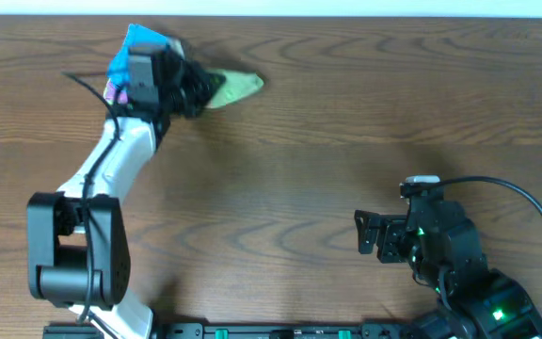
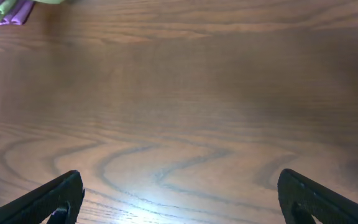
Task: Fold the cloth
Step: 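Carry the folded cloth with the left gripper onto the cloth stack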
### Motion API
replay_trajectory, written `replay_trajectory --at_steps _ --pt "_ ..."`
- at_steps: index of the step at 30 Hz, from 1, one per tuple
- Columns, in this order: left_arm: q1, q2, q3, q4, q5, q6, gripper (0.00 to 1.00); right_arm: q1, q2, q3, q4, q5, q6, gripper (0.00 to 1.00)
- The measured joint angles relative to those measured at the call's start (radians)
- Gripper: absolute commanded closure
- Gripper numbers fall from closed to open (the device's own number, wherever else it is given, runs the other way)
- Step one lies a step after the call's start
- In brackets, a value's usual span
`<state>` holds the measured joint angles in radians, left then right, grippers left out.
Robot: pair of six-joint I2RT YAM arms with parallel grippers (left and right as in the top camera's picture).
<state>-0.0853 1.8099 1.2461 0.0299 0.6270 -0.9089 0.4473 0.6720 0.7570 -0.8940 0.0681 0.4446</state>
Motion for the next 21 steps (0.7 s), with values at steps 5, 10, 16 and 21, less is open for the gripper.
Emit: replay_trajectory --at_steps 5,10,16,21 --pt "0.023 -0.002 0.125 -0.051 -0.073 0.023 0.94 0.0 0.0 0.0 0.0 0.0 0.0 0.01" --pt "0.077 -0.002 0.171 -0.05 -0.125 0.04 0.94 0.0 0.0 0.0 0.0 0.0 0.0 0.01" --pt "0.145 0.002 0.176 -0.021 -0.145 0.061 0.94 0.0 0.0 0.0 0.0 0.0 0.0 0.01" --pt "0.174 0.041 0.254 0.011 -0.159 0.103 0.94 0.0 0.0 0.0 -0.001 0.0 0.0 0.01"
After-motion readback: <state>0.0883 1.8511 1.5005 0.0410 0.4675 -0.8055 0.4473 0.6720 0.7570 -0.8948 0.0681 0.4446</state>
